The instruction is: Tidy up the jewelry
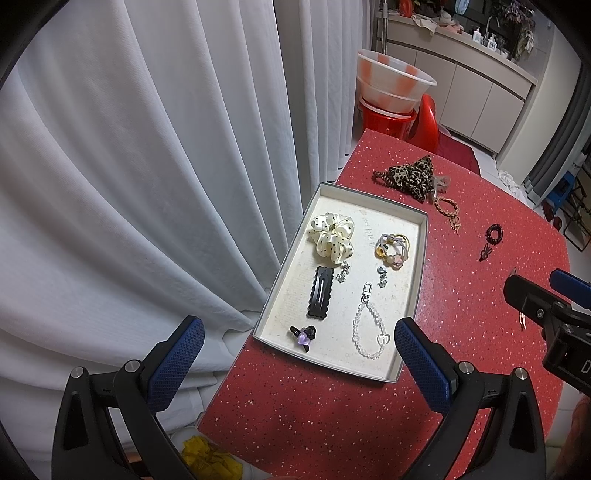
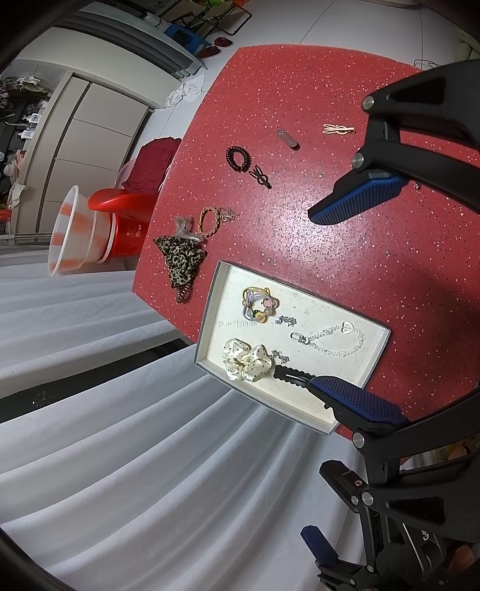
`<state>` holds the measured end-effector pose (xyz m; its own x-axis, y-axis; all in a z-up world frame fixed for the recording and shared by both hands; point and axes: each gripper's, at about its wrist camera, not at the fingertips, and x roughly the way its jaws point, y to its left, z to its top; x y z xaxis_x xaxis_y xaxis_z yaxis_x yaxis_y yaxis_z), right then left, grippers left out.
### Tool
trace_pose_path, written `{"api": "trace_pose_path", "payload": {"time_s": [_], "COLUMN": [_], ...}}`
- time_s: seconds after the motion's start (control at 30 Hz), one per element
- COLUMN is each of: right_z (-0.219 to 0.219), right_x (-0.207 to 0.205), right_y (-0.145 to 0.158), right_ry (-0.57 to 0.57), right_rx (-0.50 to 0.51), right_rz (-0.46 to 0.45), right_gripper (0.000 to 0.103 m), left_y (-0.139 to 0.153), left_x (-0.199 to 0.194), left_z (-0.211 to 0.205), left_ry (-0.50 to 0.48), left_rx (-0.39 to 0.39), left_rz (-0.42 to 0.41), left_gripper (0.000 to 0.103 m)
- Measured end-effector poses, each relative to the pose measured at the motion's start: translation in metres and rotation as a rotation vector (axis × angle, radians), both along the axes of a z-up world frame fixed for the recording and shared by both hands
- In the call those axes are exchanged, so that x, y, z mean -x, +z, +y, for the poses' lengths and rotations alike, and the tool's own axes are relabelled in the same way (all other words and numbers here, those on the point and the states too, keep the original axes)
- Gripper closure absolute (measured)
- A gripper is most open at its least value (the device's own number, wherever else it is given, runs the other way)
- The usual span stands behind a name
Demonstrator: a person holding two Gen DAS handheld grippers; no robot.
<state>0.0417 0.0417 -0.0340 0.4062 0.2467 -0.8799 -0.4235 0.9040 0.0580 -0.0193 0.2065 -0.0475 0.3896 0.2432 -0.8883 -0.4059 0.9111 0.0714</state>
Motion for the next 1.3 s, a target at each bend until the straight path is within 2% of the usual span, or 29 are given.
{"api": "trace_pose_path", "payload": {"time_s": [1.3], "right_z": [-0.001], "right_x": [-0.0003], "right_y": [-0.0023], "right_ry": [0.026], "right_rx": [0.003], "right_rz": [0.006], "right_gripper": [0.017], "left_y": [-0.003], "left_x": [-0.0048], "left_z": [0.0026], "left_ry": [0.012], "left_rx": [-0.005], "left_rz": [0.008], "left_gripper": [0.0]}}
